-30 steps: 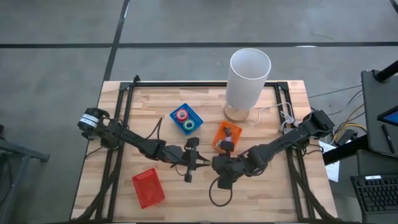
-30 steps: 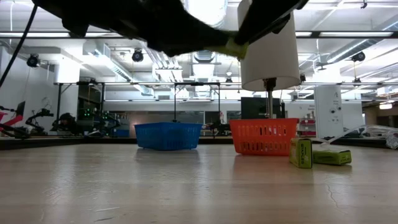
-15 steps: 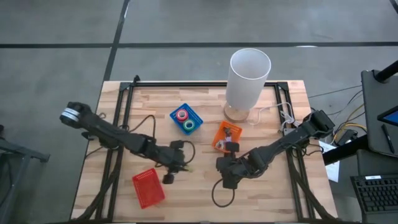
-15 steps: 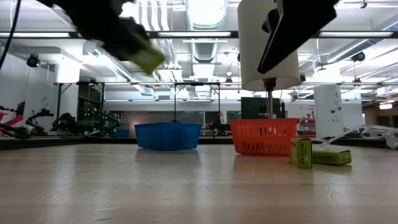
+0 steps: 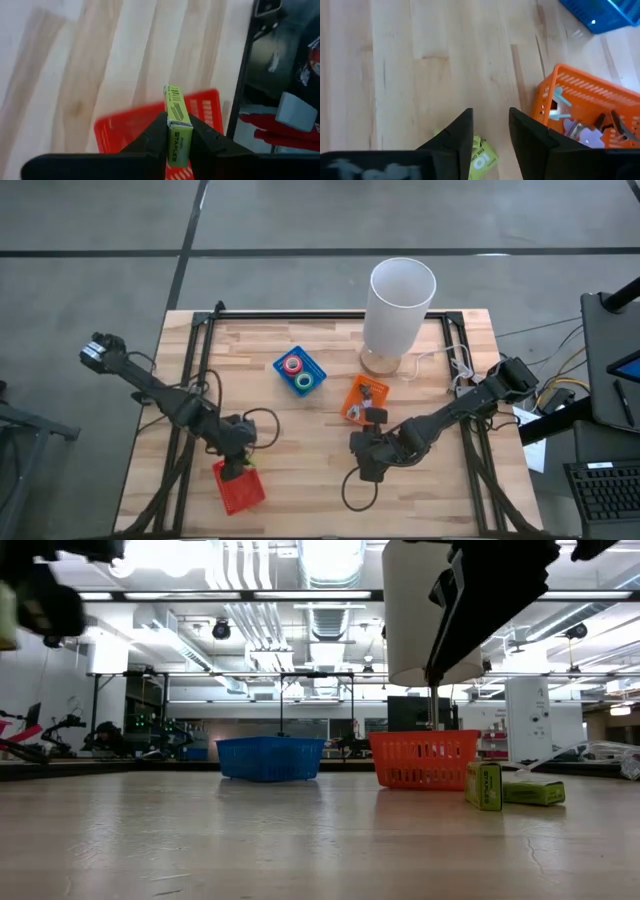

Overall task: Pick and place Stapler, Stapler remover, tape
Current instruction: Put the green staple boxed into the red basket

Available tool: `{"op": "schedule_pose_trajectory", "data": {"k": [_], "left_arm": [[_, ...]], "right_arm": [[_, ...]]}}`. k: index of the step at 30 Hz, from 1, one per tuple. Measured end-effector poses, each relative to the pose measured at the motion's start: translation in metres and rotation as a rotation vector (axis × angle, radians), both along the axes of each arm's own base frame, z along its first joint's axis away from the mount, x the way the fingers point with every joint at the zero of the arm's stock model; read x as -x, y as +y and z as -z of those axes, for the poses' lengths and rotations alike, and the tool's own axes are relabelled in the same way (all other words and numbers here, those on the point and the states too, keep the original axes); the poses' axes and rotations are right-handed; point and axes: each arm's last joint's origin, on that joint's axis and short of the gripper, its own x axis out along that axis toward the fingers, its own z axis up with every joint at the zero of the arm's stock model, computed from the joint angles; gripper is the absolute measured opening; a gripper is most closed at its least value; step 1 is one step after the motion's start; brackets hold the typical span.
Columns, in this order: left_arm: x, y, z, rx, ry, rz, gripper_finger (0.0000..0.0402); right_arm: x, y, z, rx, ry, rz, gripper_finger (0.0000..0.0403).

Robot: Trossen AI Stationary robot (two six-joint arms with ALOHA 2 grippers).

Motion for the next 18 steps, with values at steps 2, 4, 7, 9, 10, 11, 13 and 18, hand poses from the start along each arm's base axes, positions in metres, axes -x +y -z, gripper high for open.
{"op": "schedule_pose_trajectory", "data": {"k": [2,4,7,9,10,11,13,18], "left_arm": [[0.003,-0.004,0.003,0.005,0.045,-0.018,0.0060],[0.003,-0.009,0.009,0.014,0.081,-0.041,0.0061],[0.005,-0.014,0.022,0.017,0.164,-0.073,0.0060],[0.005,-0.015,0.032,0.024,0.223,-0.085,0.0058],[0.005,-0.015,0.037,0.025,0.256,-0.093,0.0057],[0.006,-0.016,0.041,0.030,0.282,-0.100,0.0057],[0.005,-0.017,0.049,0.034,0.314,-0.105,0.0057],[0.003,-0.019,0.058,0.054,0.319,-0.098,0.0067]], "right_arm": [[0.002,-0.001,0.003,0.001,0.010,0.007,0.0115],[0.004,0.000,0.007,-0.004,0.021,0.023,0.0111],[0.008,-0.002,0.015,-0.006,0.040,0.046,0.0106],[0.011,-0.003,0.019,-0.009,0.048,0.066,0.0103],[0.012,-0.003,0.020,-0.012,0.050,0.078,0.0101],[0.012,-0.004,0.022,-0.012,0.054,0.084,0.0099],[0.014,-0.005,0.026,-0.009,0.064,0.090,0.0095],[0.019,-0.008,0.034,-0.002,0.087,0.111,0.0085]]}}
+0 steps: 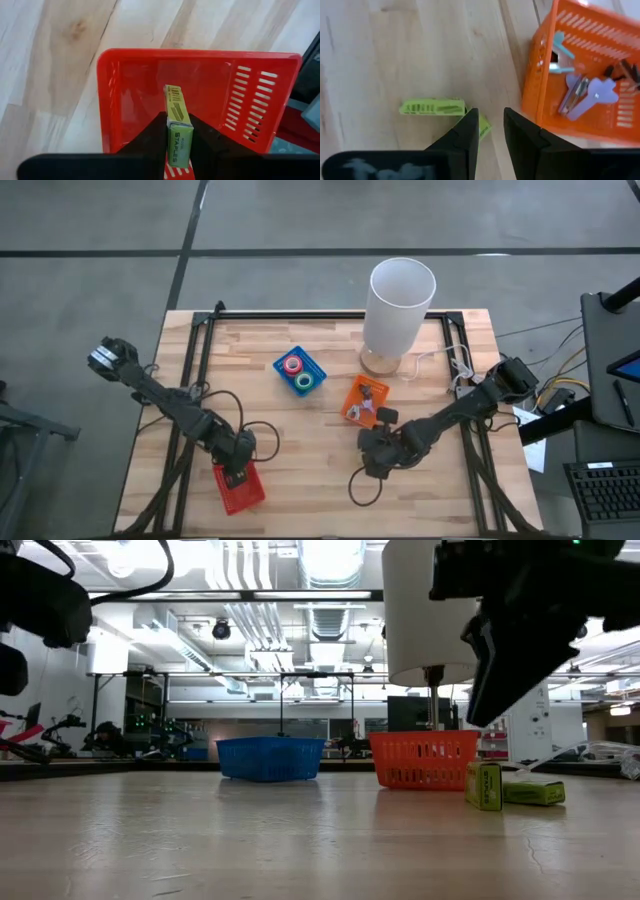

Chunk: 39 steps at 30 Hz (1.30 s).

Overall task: Pick and place Stapler, Stapler remover, tape
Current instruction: Put the green staple boxed into the red basket

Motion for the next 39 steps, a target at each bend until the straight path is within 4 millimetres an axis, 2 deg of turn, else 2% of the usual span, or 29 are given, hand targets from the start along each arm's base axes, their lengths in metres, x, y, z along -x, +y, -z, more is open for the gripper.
{"op": "schedule_pose_trajectory", "data": {"k": [4,10,19,25,33,39], "left_arm": [[0.001,0.001,0.001,-0.003,0.000,-0.003,0.0075],[0.000,0.004,-0.009,-0.031,-0.076,-0.023,0.0096],[0.001,0.007,-0.019,-0.050,-0.152,-0.048,0.0159],[0.002,0.007,-0.026,-0.027,-0.212,-0.020,0.0174],[-0.005,0.004,-0.040,0.001,-0.423,0.025,0.0174],[-0.018,-0.004,-0.058,0.060,-0.691,0.119,0.0174]], "right_arm": [[0.006,-0.003,0.009,-0.011,0.011,0.065,0.0082],[0.014,-0.007,0.021,-0.018,0.036,0.133,0.0094],[0.017,-0.006,0.027,-0.125,0.057,0.221,0.0150],[0.013,0.002,0.027,-0.224,-0.003,0.235,0.0195],[0.016,0.004,0.034,-0.258,-0.026,0.297,0.0224],[0.021,0.002,0.044,-0.278,-0.042,0.321,0.0226]]}}
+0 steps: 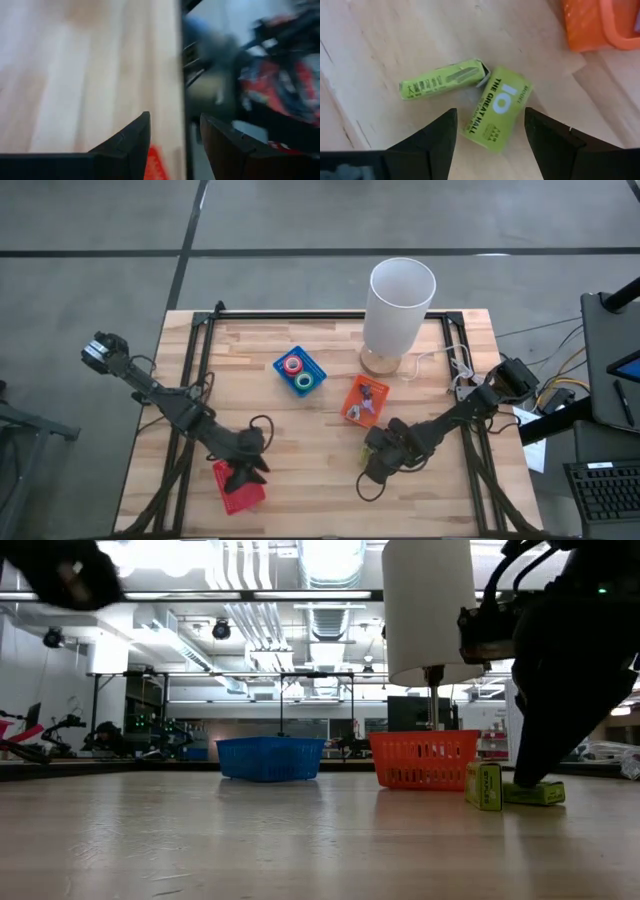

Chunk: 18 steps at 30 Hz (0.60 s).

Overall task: Pick and place Stapler, Stapler remover, tape
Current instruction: Put the green staple boxed into the red basket

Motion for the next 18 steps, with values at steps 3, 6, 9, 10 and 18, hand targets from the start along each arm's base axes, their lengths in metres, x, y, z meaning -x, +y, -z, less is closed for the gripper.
{"op": "schedule_pose_trajectory", "data": {"k": [3,6,9,10,18], "left_arm": [[-0.005,-0.003,-0.010,-0.012,-0.153,0.024,0.0174],[-0.010,-0.003,-0.018,-0.074,-0.299,-0.009,0.0174],[-0.015,-0.002,-0.022,-0.164,-0.412,-0.084,0.0174],[-0.016,-0.002,-0.021,-0.193,-0.424,-0.115,0.0174],[-0.027,0.000,-0.016,-0.339,-0.482,-0.308,0.0174]], "right_arm": [[0.001,0.000,0.003,-0.011,-0.013,0.010,0.0226],[0.004,-0.002,0.007,-0.007,0.000,0.023,0.0226],[0.007,-0.003,0.010,0.001,0.008,0.022,0.0221],[0.008,-0.004,0.012,0.004,0.010,0.023,0.0218],[0.015,-0.006,0.020,0.024,-0.008,-0.014,0.0168]]}}
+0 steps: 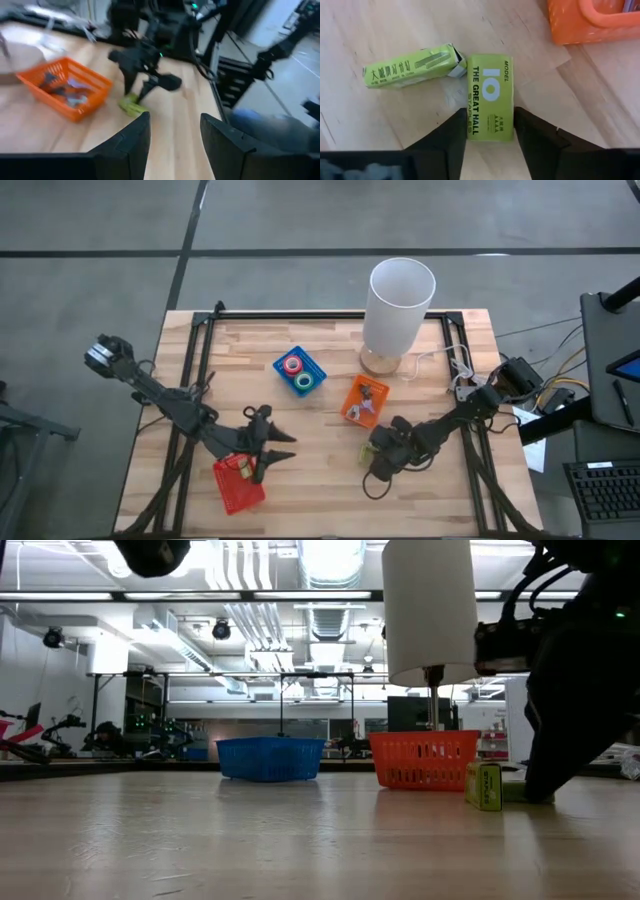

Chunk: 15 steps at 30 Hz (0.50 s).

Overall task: Pick and place Stapler, Stapler remover, tape
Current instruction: Put the green staple boxed into the red basket

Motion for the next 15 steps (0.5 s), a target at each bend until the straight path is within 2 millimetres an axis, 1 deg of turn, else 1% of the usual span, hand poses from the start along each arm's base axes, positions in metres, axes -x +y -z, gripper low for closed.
{"op": "schedule_pose_trajectory", "data": {"k": [3,8,12,15], "left_arm": [[-0.0046,-0.0007,-0.0018,-0.041,-0.052,-0.023,0.0174],[-0.0102,-0.0028,-0.0040,-0.091,-0.112,-0.014,0.0174],[-0.0112,-0.0027,-0.0036,-0.113,-0.116,-0.011,0.0174],[-0.0115,-0.0021,-0.0036,-0.113,-0.116,-0.014,0.0174]], "right_arm": [[0.0008,0.0009,0.0001,0.018,0.007,-0.045,0.0144],[0.0025,0.0040,-0.0013,0.035,0.010,-0.122,0.0110],[0.0028,0.0050,-0.0024,0.050,0.011,-0.170,0.0102],[0.0025,0.0054,-0.0046,0.047,0.010,-0.190,0.0110]]}}
